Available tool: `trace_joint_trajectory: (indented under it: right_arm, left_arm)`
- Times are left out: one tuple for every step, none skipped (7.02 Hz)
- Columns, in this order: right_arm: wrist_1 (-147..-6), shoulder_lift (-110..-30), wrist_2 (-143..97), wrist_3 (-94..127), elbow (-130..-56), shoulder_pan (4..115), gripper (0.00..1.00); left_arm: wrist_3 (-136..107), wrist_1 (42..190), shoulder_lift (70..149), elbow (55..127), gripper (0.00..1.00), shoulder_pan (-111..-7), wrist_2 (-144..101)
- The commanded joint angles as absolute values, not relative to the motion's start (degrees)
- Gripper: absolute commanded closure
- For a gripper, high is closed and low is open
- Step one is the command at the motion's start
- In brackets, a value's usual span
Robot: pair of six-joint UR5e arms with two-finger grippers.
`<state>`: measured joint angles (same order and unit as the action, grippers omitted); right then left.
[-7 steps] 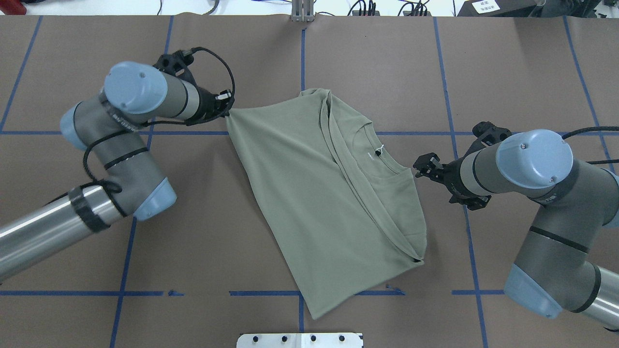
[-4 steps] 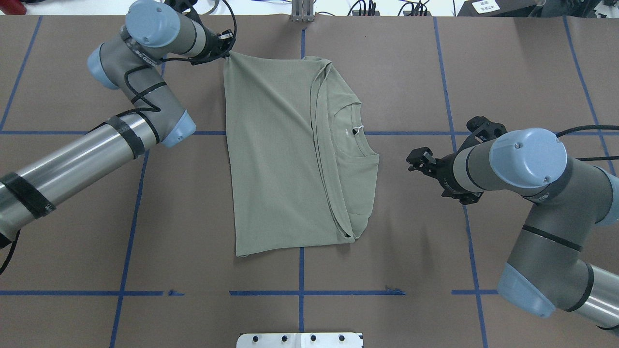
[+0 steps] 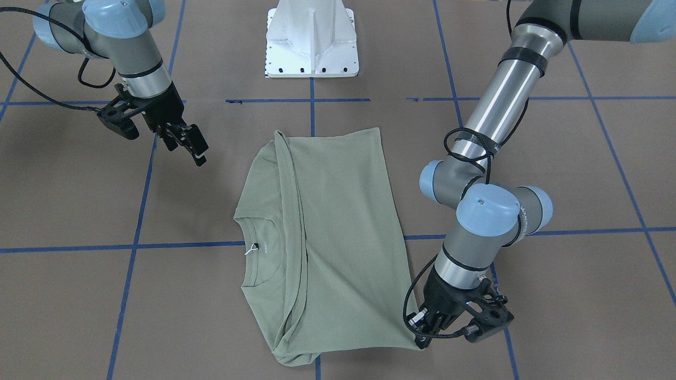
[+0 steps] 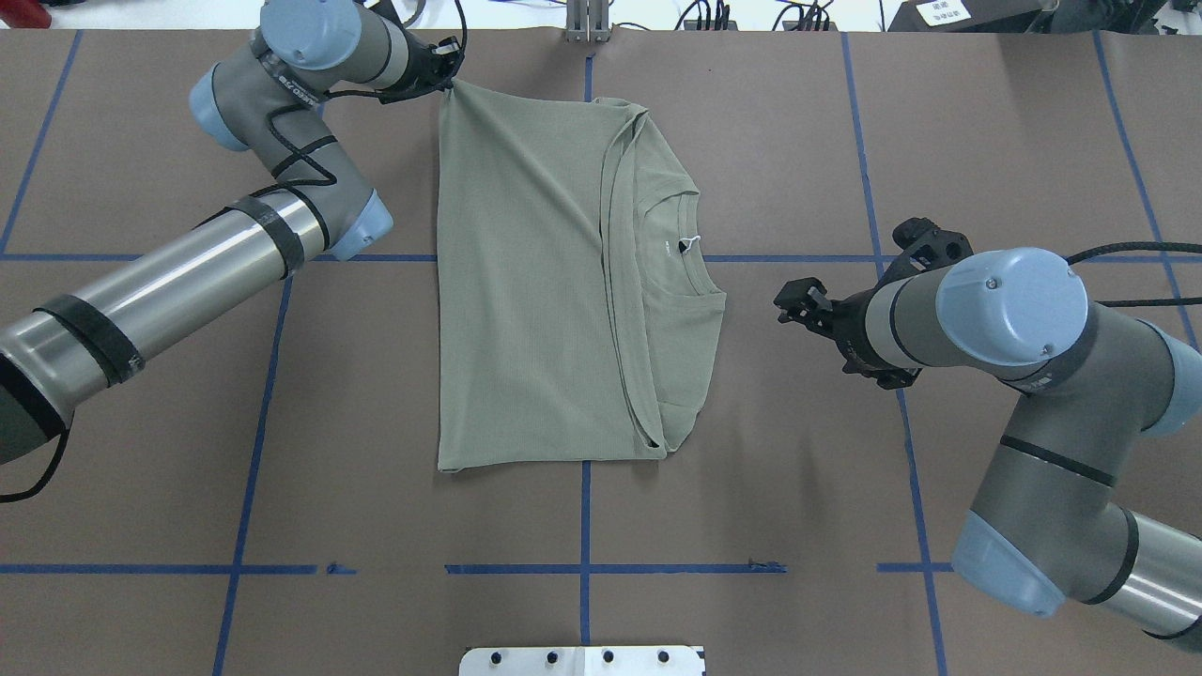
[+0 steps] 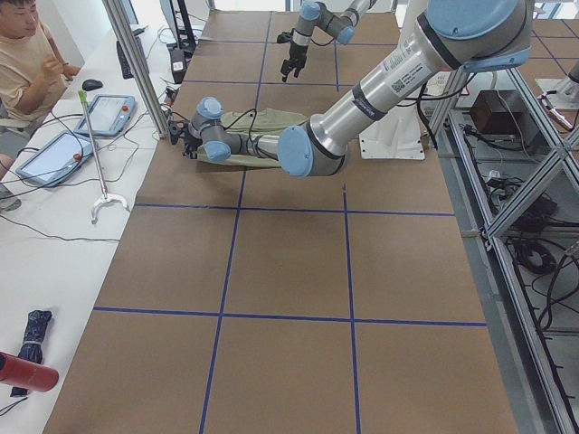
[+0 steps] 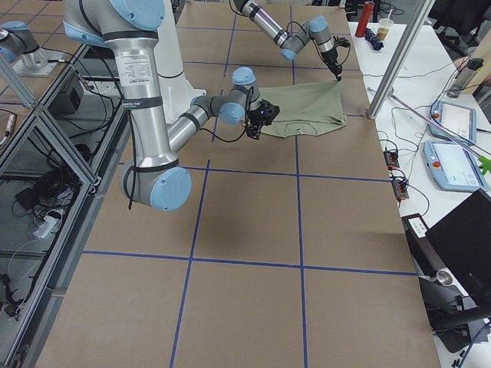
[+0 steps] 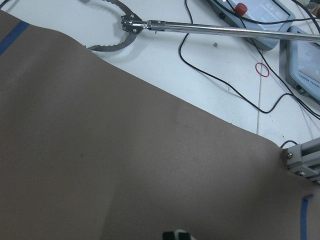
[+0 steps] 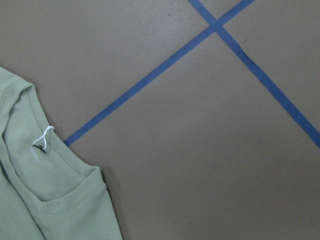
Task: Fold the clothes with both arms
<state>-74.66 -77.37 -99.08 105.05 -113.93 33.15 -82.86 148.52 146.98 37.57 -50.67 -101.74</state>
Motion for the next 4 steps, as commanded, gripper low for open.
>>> trace_joint_trajectory:
  right_arm:
    - [-75.32, -75.94, -97.91, 104.51, -113.65, 30.61, 0.0]
    - [-75.41, -74.46, -98.35, 104.24, -112.69, 29.45, 0.0]
    - [-75.41, -71.05, -98.61, 100.76, -110.85, 27.7, 0.0]
    - [-75.5, -67.8, -98.7, 94.28, -108.74, 25.77, 0.0]
  left_arm:
    - [-80.26, 149.33, 146.87, 37.0, 0.43, -51.06, -101.95]
    - [-79.9, 149.24, 145.73, 39.7, 0.38, -51.06, -102.21]
    - [-79.72, 149.15, 139.11, 48.51, 0.38, -51.06, -104.57]
    - [-79.63, 148.72, 135.13, 54.0, 0.38, -51.41, -107.55]
